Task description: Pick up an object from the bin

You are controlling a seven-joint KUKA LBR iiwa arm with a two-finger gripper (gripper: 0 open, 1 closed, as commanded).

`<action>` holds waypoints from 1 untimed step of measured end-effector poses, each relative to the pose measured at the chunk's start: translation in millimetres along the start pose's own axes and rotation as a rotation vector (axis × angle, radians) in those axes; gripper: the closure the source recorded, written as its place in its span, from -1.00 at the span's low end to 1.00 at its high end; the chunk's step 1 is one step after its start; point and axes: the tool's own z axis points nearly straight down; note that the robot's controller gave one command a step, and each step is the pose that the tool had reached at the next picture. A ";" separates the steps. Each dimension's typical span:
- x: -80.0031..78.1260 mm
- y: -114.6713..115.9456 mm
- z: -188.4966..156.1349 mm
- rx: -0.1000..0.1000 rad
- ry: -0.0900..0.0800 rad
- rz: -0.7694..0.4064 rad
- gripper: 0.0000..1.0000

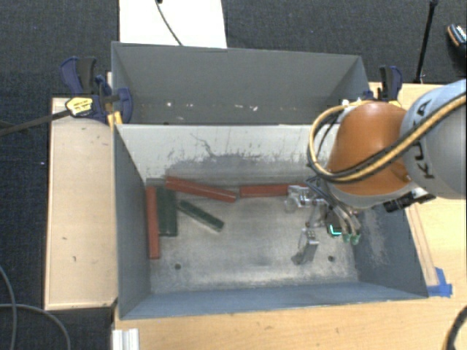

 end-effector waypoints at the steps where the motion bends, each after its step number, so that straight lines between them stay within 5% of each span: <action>1: -63.5 20.3 70.0 0.000 -0.008 -0.229 -1.00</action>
Offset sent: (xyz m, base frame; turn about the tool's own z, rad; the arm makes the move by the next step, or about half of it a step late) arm 0.0630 0.0200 -0.0693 -0.2292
